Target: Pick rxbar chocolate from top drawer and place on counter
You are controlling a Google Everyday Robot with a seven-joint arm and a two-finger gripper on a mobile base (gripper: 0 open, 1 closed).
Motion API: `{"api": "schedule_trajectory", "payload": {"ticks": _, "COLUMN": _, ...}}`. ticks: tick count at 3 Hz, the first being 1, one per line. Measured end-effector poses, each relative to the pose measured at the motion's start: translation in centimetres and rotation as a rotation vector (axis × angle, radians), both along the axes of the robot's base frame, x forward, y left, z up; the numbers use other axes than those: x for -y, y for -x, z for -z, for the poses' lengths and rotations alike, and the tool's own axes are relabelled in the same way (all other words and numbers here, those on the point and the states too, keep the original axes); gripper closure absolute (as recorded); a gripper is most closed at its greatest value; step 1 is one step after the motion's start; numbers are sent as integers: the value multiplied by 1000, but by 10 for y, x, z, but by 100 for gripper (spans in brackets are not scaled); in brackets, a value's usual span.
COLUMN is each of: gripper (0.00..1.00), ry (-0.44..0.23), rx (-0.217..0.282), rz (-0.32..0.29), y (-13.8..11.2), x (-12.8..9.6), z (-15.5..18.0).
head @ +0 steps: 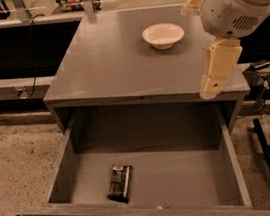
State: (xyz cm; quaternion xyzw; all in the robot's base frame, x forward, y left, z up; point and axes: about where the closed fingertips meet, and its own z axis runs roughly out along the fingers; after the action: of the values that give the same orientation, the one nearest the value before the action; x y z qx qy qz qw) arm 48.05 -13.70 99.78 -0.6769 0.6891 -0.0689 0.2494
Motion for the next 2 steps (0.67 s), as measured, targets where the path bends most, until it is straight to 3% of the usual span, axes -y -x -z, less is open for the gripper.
{"api": "schedule_trajectory", "payload": {"ticks": 1, "gripper": 0, "ry": 15, "rx": -83, "rz": -152, "y": 4, "x": -31, "z": 19}}
{"api": "schedule_trajectory", "payload": {"ticks": 2, "gripper": 0, "ry": 143, "rx": -116, "rz": -397, "y": 19, "x": -67, "z": 55}}
